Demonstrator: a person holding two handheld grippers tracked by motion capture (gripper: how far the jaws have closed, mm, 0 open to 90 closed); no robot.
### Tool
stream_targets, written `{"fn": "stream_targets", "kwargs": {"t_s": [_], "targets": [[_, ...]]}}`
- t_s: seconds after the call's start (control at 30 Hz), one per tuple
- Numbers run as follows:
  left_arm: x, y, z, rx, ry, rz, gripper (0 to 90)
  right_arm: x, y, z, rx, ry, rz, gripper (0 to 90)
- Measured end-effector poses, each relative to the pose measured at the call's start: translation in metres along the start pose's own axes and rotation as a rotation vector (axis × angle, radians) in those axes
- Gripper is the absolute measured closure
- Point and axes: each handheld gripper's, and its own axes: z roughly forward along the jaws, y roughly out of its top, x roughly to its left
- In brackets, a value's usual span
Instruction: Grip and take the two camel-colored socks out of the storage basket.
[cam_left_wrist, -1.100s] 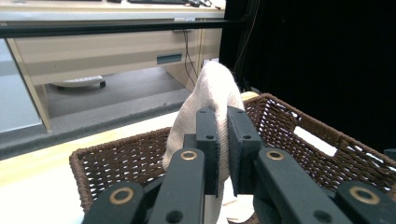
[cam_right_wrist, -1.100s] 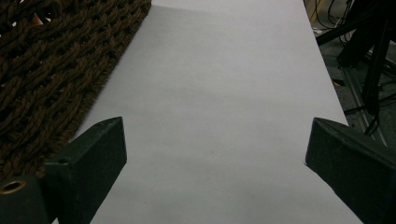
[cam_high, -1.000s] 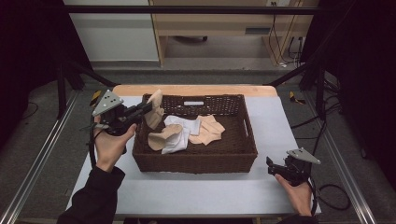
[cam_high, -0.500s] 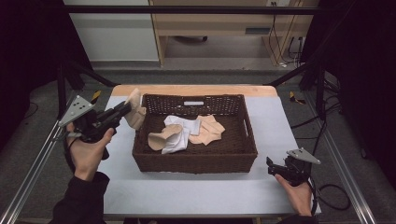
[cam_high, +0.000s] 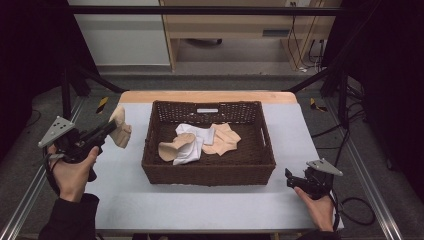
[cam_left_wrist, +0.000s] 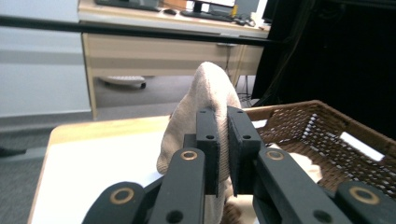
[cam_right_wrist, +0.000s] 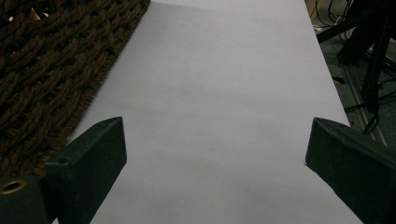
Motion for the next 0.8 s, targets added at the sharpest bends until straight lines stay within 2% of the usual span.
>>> {"fn": "stream_targets", "kwargs": {"t_s": [0.2,0.33,0.47,0.53,0.73,0.8], "targets": [[0.013,-0.012,0.005,0.047,0.044,-0.013,83.8,0.0,0.0,0.0,0.0,0.0,-0.002,5.5],[0.018,-0.024,0.012,0.105,0.08,0.005,83.8,0.0,0.0,-0.001,-0.003,0.002,-0.003,5.5],[0.023,-0.037,0.018,0.15,0.096,-0.007,83.8,0.0,0.0,-0.002,-0.007,0.005,-0.001,5.6],[0.025,-0.049,0.021,0.199,0.111,-0.002,83.8,0.0,0.0,-0.003,-0.009,0.004,-0.005,5.6],[0.033,-0.07,0.028,0.286,0.148,0.004,83.7,0.0,-0.001,-0.004,-0.009,0.006,-0.014,5.7],[0.036,-0.076,0.03,0.317,0.149,-0.001,83.7,0.001,-0.001,-0.004,-0.009,0.006,-0.012,5.7]]}}
